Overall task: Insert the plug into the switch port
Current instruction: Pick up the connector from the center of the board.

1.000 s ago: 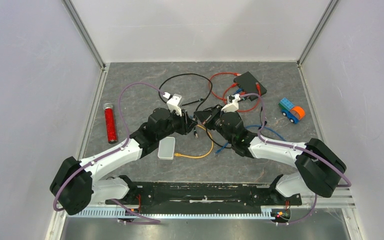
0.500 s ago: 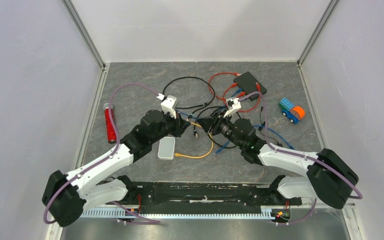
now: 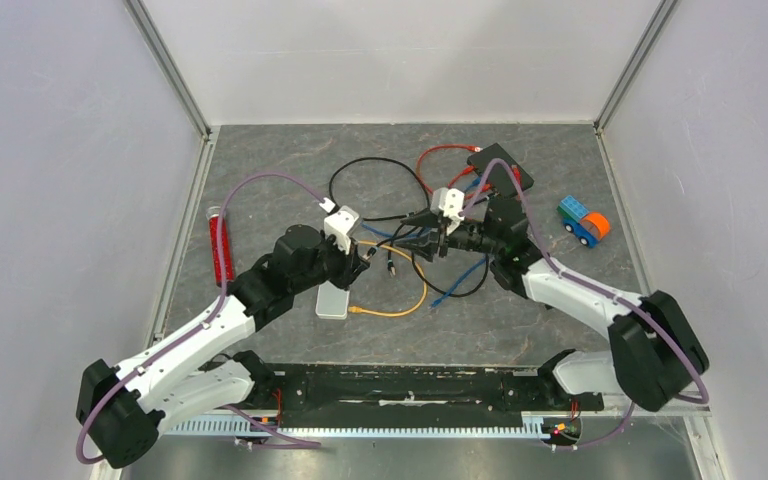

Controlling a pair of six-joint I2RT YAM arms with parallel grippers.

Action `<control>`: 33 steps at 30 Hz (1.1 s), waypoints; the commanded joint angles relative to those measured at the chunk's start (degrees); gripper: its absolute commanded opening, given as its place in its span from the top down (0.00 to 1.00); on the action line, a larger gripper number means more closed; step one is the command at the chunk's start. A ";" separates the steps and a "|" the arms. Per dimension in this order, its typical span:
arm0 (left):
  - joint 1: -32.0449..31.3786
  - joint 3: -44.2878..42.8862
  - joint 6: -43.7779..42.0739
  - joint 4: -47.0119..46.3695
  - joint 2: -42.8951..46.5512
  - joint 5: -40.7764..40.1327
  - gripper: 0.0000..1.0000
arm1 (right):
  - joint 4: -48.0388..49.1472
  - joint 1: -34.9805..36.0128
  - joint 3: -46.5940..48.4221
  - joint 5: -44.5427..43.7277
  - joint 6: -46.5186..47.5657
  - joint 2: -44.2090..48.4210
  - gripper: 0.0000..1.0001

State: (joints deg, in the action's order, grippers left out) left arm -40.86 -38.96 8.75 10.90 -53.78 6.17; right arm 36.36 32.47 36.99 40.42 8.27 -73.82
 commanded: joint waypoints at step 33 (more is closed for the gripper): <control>0.56 -2.75 -7.60 0.00 -2.27 5.34 0.85 | -37.86 4.24 26.02 24.18 43.73 -21.94 0.76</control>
State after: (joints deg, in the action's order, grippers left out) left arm -40.58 -39.40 4.47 12.75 -56.60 10.59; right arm -0.21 36.21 60.58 64.16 50.11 -95.64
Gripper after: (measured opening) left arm 0.210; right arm 0.299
